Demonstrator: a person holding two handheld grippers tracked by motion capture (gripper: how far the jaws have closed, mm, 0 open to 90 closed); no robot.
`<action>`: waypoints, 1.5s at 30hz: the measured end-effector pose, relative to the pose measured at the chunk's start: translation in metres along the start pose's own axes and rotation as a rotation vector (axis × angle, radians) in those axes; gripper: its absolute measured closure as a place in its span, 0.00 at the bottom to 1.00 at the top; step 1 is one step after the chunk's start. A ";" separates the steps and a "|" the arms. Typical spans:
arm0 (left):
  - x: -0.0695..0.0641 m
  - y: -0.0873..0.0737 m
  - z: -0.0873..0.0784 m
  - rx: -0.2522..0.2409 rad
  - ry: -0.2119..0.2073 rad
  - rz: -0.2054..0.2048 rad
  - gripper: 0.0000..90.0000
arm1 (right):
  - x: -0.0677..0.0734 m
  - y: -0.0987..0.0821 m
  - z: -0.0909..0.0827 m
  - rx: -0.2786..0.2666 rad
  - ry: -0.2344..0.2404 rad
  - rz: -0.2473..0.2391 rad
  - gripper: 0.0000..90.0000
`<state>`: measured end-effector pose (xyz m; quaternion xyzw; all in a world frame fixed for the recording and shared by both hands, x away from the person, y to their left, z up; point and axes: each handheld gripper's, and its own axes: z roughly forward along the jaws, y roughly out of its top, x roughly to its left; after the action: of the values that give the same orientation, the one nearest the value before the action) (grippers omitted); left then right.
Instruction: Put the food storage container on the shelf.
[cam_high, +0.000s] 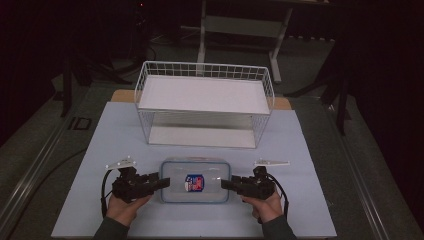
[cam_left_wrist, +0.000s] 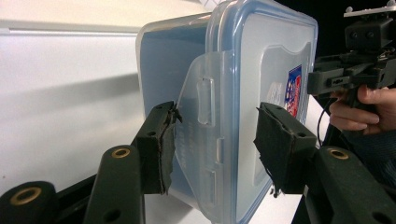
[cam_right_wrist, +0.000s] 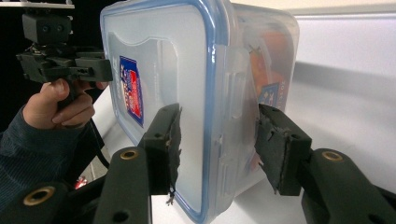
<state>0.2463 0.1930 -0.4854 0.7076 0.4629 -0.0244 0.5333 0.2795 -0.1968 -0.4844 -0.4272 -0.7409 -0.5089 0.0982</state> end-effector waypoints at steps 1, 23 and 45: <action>0.000 0.001 -0.001 -0.001 0.001 0.005 0.54 | 0.001 0.001 -0.001 -0.007 0.001 -0.006 0.57; -0.016 0.021 -0.012 -0.065 -0.018 0.077 0.54 | 0.020 0.018 -0.019 -0.094 -0.011 -0.103 0.58; -0.036 0.054 -0.020 -0.118 -0.029 0.143 0.54 | 0.040 0.043 -0.043 -0.172 -0.027 -0.186 0.58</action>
<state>0.2527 0.1860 -0.4183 0.7057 0.4041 0.0310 0.5812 0.2740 -0.2067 -0.4121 -0.3702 -0.7322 -0.5717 0.0033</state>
